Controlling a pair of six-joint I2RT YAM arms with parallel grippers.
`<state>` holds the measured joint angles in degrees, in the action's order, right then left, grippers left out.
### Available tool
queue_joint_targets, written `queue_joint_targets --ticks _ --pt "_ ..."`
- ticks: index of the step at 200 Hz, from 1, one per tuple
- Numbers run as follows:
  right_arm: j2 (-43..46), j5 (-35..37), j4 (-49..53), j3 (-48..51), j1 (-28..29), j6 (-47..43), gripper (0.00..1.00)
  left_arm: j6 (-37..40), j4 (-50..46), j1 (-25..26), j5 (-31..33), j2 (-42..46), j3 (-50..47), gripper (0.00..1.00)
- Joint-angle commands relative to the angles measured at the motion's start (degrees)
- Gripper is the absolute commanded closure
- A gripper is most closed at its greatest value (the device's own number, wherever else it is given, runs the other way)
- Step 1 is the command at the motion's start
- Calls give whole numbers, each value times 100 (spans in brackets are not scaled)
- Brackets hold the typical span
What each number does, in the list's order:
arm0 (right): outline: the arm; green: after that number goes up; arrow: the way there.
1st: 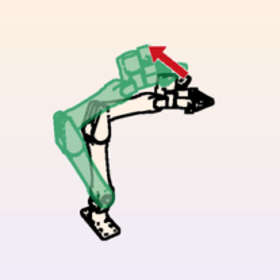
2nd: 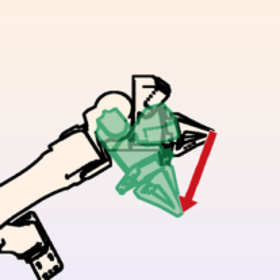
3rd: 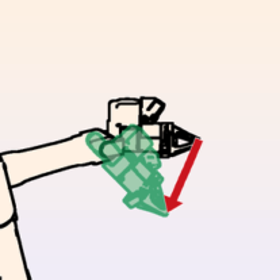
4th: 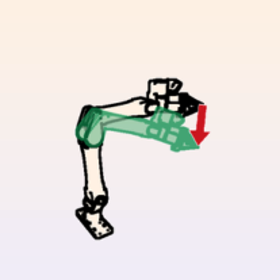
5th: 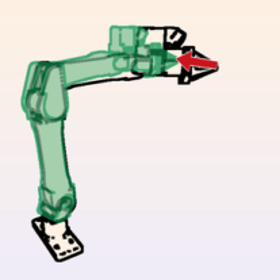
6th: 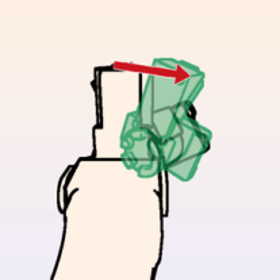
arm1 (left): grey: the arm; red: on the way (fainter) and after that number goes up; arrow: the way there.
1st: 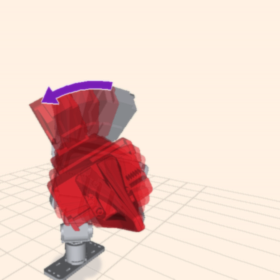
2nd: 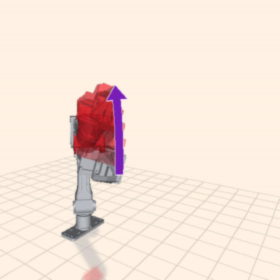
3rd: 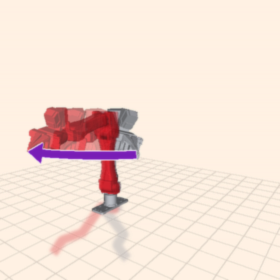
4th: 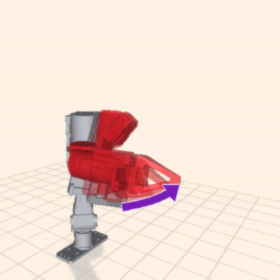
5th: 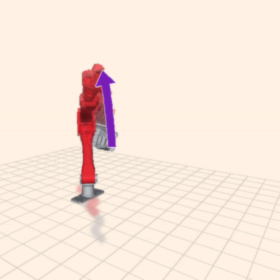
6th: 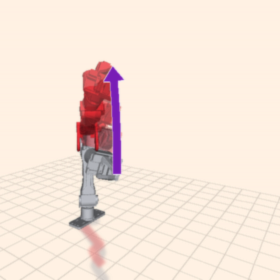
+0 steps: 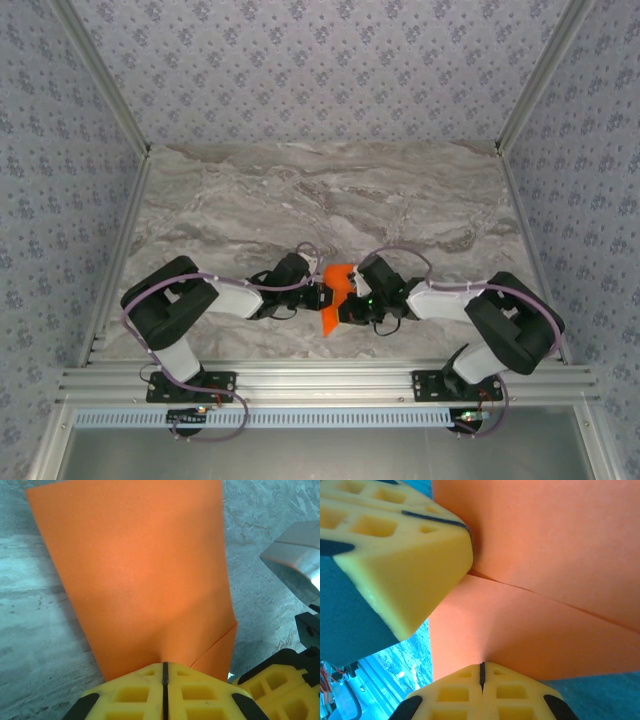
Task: Fold a paper plane with a square sheet of paper (fold left side to right side)
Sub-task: Perform the fifth fold on the wing at the bottom-center of the table.
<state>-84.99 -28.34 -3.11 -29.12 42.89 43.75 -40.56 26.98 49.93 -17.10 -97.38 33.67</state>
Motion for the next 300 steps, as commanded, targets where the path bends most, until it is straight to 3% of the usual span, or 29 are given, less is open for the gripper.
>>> queue_joint_targets --ticks 1,18,58,84,124,154,186,226,300 --pt "-5 125 527 3 -132 -224 100 117 -370 -26 231 175 -98 91" --pt "323 -35 471 -17 -287 -250 100 166 -449 -23 219 328 -73 88" --pt "1332 -476 764 30 -1193 -575 70 341 -829 -25 183 1049 47 73" --pt "1495 -889 861 22 -1881 -1134 53 410 -1158 -45 198 1747 45 61" --pt "1291 -1661 651 -179 -2604 -1700 34 95 -1141 -13 -305 2365 -208 61" --pt "1021 -1899 513 -250 -2856 -1764 30 -163 -566 350 -777 2092 -263 64" --pt "857 -1768 606 -243 -2865 -1743 30 -229 -353 758 -755 1186 114 66" --pt "861 -1671 754 -173 -2863 -1767 29 -407 -170 739 -127 669 55 71" --pt "590 -1836 652 -220 -2846 -1780 24 -483 -8 540 128 801 -447 78"
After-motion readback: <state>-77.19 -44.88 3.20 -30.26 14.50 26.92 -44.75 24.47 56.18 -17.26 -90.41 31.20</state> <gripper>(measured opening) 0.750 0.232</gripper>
